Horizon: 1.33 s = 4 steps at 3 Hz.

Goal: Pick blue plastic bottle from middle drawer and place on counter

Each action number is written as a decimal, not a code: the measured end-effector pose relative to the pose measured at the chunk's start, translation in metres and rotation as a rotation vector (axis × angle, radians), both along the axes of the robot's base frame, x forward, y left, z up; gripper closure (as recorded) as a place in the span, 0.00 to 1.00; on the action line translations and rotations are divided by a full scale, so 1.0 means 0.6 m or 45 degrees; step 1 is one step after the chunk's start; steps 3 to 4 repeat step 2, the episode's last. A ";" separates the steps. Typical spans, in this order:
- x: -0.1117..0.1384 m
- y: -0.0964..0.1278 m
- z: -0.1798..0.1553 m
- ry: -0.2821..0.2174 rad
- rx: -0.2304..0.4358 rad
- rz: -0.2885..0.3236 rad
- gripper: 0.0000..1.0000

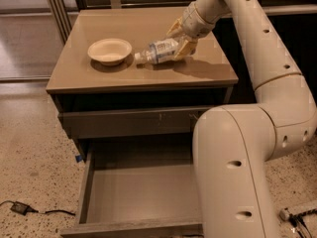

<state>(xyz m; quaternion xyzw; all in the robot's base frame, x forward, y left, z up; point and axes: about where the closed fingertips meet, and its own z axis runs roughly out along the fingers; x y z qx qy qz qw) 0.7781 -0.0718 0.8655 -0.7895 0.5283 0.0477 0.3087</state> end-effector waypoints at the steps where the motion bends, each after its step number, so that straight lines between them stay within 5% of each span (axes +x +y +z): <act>1: 0.000 0.000 0.000 0.000 0.000 0.000 0.00; 4: 0.000 0.000 0.000 0.000 0.000 0.000 0.00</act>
Offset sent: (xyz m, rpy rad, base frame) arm 0.0000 0.0000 0.0000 0.0000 0.0000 0.0000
